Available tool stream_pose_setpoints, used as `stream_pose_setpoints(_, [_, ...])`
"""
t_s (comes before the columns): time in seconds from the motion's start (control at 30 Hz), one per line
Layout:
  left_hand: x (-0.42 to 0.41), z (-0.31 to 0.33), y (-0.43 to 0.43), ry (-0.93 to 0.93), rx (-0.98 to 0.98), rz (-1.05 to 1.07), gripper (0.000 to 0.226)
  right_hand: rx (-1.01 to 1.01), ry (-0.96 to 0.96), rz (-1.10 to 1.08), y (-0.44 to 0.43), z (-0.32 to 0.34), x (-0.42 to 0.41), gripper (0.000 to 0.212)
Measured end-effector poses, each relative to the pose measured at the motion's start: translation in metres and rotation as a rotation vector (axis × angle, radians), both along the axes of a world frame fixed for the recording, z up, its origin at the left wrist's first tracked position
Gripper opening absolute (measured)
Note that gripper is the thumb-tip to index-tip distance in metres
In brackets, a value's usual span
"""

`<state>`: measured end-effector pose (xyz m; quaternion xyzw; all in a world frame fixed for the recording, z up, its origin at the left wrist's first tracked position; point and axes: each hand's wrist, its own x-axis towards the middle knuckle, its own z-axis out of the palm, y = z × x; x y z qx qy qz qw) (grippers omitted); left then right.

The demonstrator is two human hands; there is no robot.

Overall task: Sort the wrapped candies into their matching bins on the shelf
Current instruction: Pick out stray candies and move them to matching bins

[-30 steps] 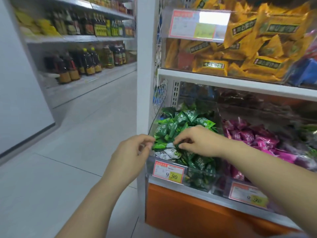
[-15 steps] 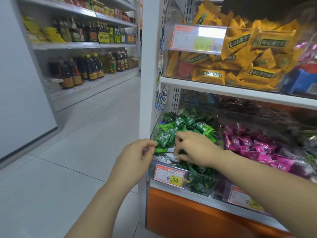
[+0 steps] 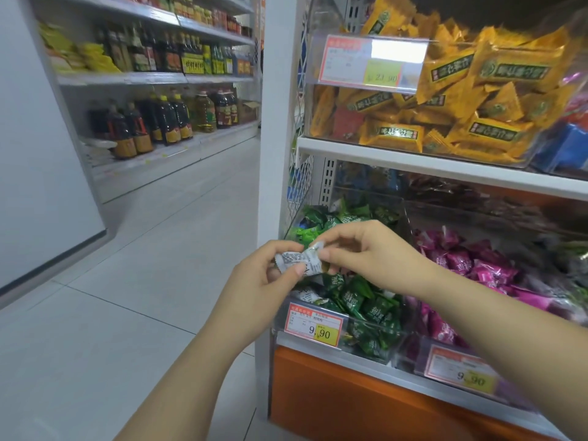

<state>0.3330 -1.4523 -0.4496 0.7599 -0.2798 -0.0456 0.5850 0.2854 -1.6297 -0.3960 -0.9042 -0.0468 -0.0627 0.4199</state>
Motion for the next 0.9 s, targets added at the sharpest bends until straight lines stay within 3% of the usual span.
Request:
stream_pose_setpoints(0.1, [0.004,-0.001,0.008,0.019,-0.047,0.081,0.015,-0.005,0.154,0.003,-0.003,-0.011,0.002,0.013])
stream_pose_setpoints(0.2, [0.009,-0.003,0.013,0.027,-0.087,0.155,0.014,-0.268,0.316,0.093,-0.003,-0.024,0.008,0.023])
stream_pose_setpoints(0.27, [0.011,-0.006,0.014,0.025,-0.092,0.175,0.014,-0.403,0.370,0.131,0.002,-0.027,0.016,0.037])
stream_pose_setpoints(0.43, [0.013,-0.004,0.016,0.018,-0.088,0.160,0.013,-0.507,0.559,0.212,0.012,-0.027,0.030,0.079])
stream_pose_setpoints(0.57, [0.015,-0.002,0.017,0.037,-0.108,0.162,0.013,-0.699,0.570,0.273,0.016,-0.037,0.038,0.099])
stream_pose_setpoints(0.73, [0.016,-0.003,0.021,0.027,-0.089,0.160,0.014,-0.812,0.550,0.268,0.021,-0.038,0.042,0.090])
stream_pose_setpoints(0.9, [0.018,-0.001,0.024,0.021,-0.057,0.148,0.014,-0.737,0.473,0.226,0.012,-0.030,0.034,0.071])
